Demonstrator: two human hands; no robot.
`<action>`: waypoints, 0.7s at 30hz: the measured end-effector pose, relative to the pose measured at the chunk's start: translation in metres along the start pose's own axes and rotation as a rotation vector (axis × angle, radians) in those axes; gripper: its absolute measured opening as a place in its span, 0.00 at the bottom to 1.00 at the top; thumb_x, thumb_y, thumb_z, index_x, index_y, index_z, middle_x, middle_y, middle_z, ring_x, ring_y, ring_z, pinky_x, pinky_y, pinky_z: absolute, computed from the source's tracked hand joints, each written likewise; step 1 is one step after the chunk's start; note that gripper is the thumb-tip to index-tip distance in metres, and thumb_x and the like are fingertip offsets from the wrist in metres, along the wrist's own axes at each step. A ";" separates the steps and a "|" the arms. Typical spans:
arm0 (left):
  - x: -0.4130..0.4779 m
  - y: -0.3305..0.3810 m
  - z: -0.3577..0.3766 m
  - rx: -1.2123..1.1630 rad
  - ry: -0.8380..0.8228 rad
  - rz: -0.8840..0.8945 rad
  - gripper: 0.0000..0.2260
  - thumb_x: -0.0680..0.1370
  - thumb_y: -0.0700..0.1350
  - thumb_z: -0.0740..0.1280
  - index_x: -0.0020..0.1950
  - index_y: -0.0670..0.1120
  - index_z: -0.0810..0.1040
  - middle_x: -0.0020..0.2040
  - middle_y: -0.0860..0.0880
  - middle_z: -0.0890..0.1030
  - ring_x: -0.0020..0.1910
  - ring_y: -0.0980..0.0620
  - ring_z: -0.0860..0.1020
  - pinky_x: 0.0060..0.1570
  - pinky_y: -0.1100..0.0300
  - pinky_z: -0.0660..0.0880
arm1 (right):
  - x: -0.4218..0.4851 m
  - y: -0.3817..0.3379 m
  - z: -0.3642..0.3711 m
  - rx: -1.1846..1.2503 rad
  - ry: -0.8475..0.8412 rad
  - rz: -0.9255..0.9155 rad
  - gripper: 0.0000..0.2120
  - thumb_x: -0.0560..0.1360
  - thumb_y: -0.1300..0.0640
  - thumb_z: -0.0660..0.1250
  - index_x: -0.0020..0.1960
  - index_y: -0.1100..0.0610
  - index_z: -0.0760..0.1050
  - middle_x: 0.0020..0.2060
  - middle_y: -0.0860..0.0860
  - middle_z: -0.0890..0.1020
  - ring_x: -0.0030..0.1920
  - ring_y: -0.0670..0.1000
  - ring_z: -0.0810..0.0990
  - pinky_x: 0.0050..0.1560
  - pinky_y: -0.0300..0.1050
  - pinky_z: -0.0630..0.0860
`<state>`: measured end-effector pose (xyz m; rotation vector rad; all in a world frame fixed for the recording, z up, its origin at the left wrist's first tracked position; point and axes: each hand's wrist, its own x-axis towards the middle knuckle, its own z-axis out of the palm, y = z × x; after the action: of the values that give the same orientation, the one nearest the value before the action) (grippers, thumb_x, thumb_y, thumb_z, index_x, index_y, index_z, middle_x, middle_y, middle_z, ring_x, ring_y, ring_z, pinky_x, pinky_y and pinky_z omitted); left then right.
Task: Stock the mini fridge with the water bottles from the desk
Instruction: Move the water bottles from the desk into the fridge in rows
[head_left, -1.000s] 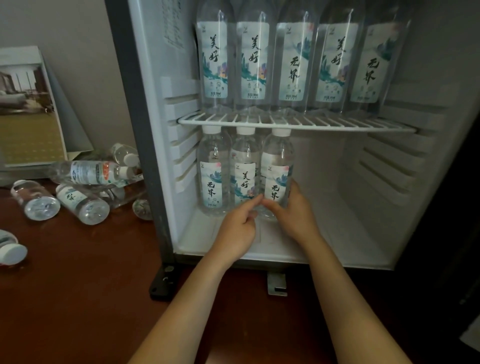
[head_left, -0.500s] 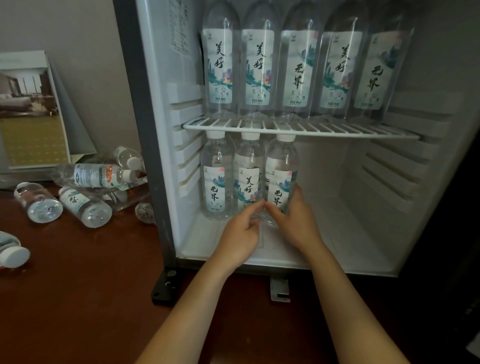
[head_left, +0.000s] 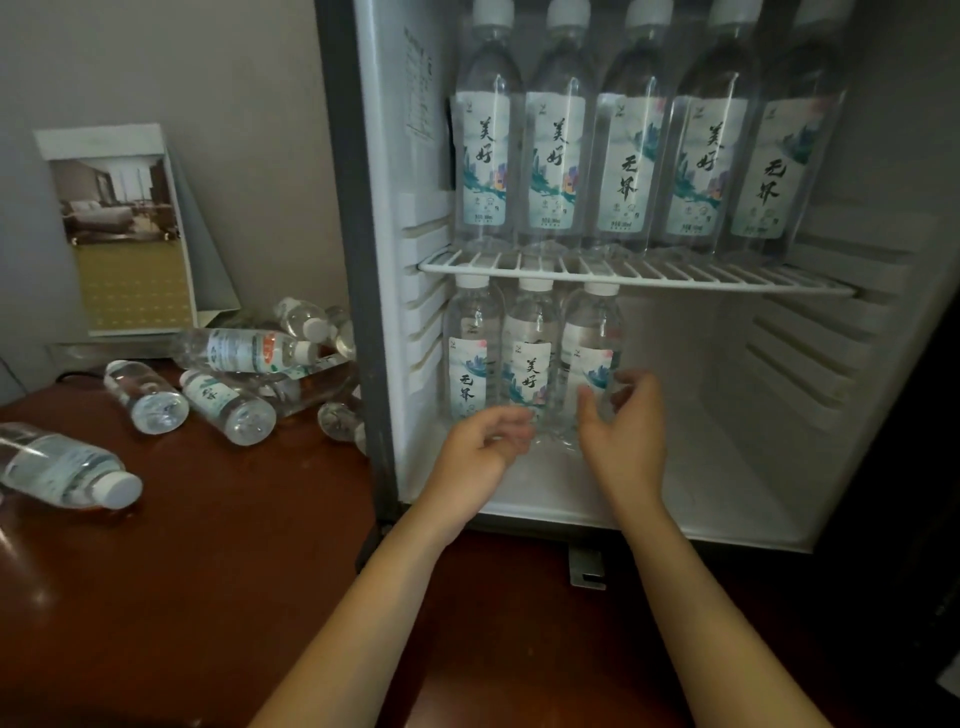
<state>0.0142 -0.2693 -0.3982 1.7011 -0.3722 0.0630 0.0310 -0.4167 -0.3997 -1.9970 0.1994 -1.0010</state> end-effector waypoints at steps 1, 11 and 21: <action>-0.006 0.001 -0.009 0.006 -0.017 -0.008 0.14 0.78 0.35 0.60 0.52 0.54 0.76 0.50 0.52 0.81 0.51 0.55 0.80 0.56 0.61 0.74 | -0.005 -0.009 0.000 0.027 0.032 -0.029 0.12 0.74 0.55 0.67 0.55 0.59 0.71 0.45 0.52 0.75 0.47 0.52 0.75 0.44 0.45 0.73; -0.078 0.006 -0.124 0.127 0.041 -0.071 0.12 0.80 0.38 0.59 0.50 0.54 0.78 0.46 0.51 0.82 0.43 0.58 0.81 0.48 0.65 0.76 | -0.084 -0.091 0.053 0.181 -0.290 -0.218 0.03 0.73 0.63 0.66 0.41 0.58 0.74 0.29 0.46 0.73 0.33 0.49 0.74 0.37 0.45 0.70; -0.122 -0.048 -0.245 0.467 0.421 -0.165 0.13 0.76 0.33 0.61 0.54 0.46 0.79 0.48 0.51 0.80 0.50 0.54 0.78 0.49 0.68 0.72 | -0.164 -0.164 0.163 0.093 -0.792 -0.260 0.02 0.74 0.56 0.64 0.43 0.51 0.75 0.39 0.52 0.81 0.43 0.53 0.79 0.41 0.43 0.70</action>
<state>-0.0466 -0.0002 -0.4327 2.1102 0.1098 0.4056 0.0020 -0.1354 -0.4183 -2.2064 -0.5364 -0.2951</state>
